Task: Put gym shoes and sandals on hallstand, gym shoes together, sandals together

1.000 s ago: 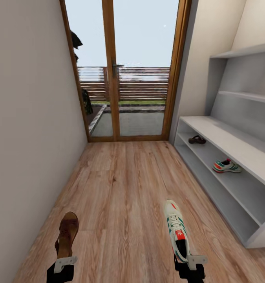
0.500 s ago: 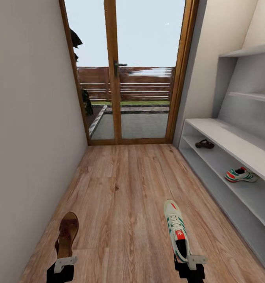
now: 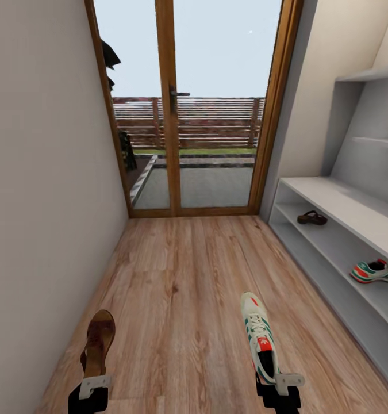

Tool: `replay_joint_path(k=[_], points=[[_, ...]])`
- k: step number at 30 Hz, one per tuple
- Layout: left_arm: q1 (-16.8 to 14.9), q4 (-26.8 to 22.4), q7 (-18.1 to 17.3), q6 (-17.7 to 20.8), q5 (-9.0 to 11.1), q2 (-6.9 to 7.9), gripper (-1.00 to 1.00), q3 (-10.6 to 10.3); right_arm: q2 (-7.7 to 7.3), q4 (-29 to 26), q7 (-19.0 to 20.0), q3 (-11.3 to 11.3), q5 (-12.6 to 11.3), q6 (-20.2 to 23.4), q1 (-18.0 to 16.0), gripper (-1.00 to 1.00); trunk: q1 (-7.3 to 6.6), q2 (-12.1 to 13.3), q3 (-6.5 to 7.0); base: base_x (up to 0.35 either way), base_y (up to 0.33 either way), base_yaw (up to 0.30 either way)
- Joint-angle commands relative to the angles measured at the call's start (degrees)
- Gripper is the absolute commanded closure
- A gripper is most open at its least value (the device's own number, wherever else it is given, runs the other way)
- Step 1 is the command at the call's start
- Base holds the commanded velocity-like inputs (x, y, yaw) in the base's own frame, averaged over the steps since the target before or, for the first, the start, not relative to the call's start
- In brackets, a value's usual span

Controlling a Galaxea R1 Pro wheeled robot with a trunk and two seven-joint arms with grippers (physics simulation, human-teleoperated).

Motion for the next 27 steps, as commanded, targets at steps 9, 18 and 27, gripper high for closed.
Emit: replay_joint_path(k=[9,18,27], points=[[-0.03,0.06,-0.20,-0.15,-0.21,-0.02,1.00,0.28,-0.02,0.00,-0.23,0.51,-0.65,-0.21,-0.04,1.00,0.02,-0.02,-0.05,0.336,0.111,0.000],[-0.03,0.10,-0.20,-0.15,-0.23,-0.02,1.00,0.28,-0.05,-0.07,-0.35,0.47,-0.67,-0.27,-0.04,1.00,0.02,-0.02,0.15,0.336,0.111,-0.142],[-0.01,0.10,-0.22,-0.15,-0.25,-0.02,1.00,0.28,-0.06,0.01,-0.26,0.51,-0.67,-0.27,-0.04,1.00,0.02,-0.02,0.47,0.336,0.111,-0.231]])
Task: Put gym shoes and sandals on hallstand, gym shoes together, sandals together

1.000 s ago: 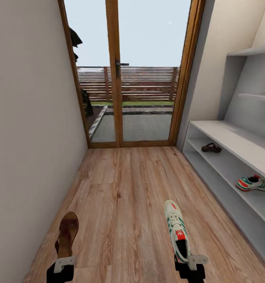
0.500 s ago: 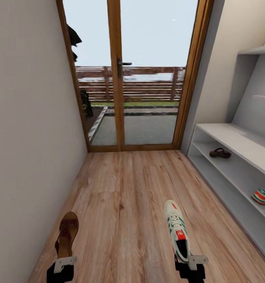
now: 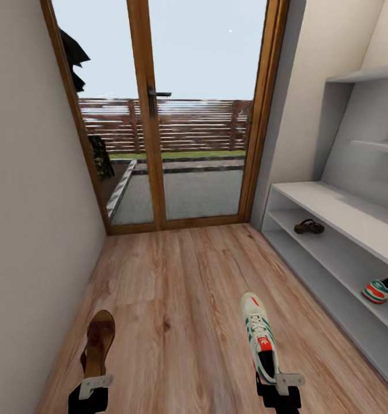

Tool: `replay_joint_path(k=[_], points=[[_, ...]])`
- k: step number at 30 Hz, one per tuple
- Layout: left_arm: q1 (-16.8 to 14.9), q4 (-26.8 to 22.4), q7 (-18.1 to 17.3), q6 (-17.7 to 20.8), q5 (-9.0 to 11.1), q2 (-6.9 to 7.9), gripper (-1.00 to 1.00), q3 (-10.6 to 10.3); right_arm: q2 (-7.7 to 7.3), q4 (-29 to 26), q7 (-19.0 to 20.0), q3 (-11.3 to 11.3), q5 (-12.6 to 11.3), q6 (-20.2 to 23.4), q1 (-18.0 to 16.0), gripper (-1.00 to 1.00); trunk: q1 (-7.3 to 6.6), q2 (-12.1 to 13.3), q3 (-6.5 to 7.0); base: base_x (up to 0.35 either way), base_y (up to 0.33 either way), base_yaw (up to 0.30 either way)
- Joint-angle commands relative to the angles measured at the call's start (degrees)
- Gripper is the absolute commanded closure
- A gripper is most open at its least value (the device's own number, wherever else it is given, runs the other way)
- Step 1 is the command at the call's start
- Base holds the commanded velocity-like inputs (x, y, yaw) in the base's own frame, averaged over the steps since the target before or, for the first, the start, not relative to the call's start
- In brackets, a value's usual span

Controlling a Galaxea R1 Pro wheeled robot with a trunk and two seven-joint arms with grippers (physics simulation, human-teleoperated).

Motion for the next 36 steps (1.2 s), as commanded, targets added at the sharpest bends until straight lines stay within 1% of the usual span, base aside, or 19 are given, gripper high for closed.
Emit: replay_joint_path(k=[1,24,36], points=[[-0.02,0.03,-0.20,-0.14,-0.21,-0.01,1.00,0.29,-0.02,0.03,-0.16,0.51,-0.58,-0.17,-0.05,1.00,0.02,-0.02,-0.01,0.336,0.111,-0.233],[-0.05,0.03,-0.19,-0.13,-0.16,-0.01,1.00,0.29,-0.02,0.03,-0.16,0.51,-0.58,-0.18,-0.05,1.00,0.02,-0.02,0.83,0.335,0.113,-0.233],[-0.01,0.03,-0.21,-0.14,-0.17,-0.01,1.00,0.29,-0.01,0.03,-0.16,0.51,-0.58,-0.18,-0.05,1.00,0.02,-0.02,1.27,0.307,0.188,-0.233]])
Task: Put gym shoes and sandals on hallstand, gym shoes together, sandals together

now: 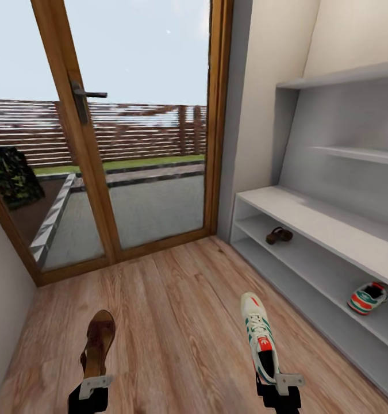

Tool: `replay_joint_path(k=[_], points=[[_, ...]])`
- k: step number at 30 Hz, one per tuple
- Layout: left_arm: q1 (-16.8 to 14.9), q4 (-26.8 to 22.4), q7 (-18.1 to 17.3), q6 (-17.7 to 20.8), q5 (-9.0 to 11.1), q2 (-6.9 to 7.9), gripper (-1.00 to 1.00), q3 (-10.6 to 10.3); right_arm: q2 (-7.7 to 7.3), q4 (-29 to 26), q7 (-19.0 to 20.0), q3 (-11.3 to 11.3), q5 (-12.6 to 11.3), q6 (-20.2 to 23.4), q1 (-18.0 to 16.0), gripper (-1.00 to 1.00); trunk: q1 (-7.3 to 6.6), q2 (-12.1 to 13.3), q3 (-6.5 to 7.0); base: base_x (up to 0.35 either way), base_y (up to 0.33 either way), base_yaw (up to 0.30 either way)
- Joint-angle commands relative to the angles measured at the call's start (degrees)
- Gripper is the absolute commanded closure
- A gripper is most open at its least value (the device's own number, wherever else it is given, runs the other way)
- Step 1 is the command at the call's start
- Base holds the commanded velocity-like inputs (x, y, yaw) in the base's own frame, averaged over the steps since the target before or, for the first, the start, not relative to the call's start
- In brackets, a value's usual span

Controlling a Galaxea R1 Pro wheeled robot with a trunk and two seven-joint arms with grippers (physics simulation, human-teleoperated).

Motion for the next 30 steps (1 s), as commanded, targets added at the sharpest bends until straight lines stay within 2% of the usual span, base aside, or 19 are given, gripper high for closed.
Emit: replay_joint_path(k=[1,30], points=[[-0.04,0.03,-0.22,-0.14,-0.21,-0.01,1.00,0.28,-0.02,0.03,-0.16,0.51,-0.58,-0.19,-0.05,1.00,0.02,-0.02,-0.01,0.300,0.209,-0.233],[-0.05,0.03,-0.20,-0.14,-0.15,-0.01,1.00,0.28,-0.03,0.03,-0.16,0.51,-0.58,-0.19,-0.05,1.00,0.02,-0.02,1.16,0.288,0.225,-0.233]])
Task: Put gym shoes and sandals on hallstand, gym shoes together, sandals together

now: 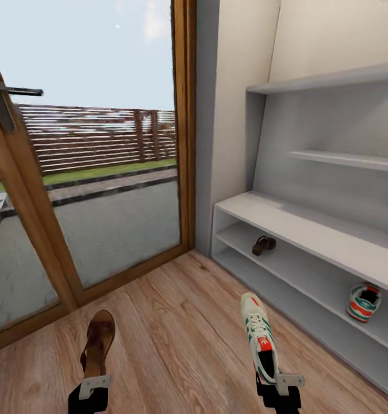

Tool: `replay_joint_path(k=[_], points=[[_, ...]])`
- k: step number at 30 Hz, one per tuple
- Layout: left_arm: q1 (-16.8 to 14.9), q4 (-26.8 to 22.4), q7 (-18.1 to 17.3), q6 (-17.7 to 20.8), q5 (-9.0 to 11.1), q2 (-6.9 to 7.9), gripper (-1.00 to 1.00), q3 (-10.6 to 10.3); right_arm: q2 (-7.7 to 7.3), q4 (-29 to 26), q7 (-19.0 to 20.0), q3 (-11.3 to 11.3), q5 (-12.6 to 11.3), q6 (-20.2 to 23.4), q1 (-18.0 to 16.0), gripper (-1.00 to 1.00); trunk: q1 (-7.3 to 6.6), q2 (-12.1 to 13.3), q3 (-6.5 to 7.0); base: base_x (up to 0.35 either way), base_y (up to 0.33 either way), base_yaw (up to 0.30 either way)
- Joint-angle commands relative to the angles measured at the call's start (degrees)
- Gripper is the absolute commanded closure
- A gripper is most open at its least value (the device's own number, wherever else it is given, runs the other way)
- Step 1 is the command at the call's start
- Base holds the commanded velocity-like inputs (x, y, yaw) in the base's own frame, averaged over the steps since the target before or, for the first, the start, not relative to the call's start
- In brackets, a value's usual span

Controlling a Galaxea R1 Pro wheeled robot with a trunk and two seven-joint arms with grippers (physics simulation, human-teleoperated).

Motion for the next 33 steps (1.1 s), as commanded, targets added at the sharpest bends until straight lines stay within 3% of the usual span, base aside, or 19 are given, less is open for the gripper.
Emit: replay_joint_path(k=[1,18,33], points=[[-0.02,0.03,-0.20,-0.14,-0.20,-0.01,1.00,0.28,-0.02,0.04,-0.17,0.51,-0.59,-0.20,-0.05,1.00,0.02,-0.02,-0.01,0.254,0.247,-0.233],[-0.05,0.03,-0.23,-0.14,-0.20,-0.01,1.00,0.28,-0.02,0.04,-0.17,0.51,-0.59,-0.20,-0.05,1.00,0.02,-0.02,0.68,0.226,0.224,-0.233],[-0.01,-0.06,-0.28,-0.14,-0.03,-0.01,1.00,0.21,-0.02,0.10,-0.17,0.51,-0.59,-0.13,-0.05,1.00,0.02,-0.02,1.31,0.016,0.051,-0.232]])
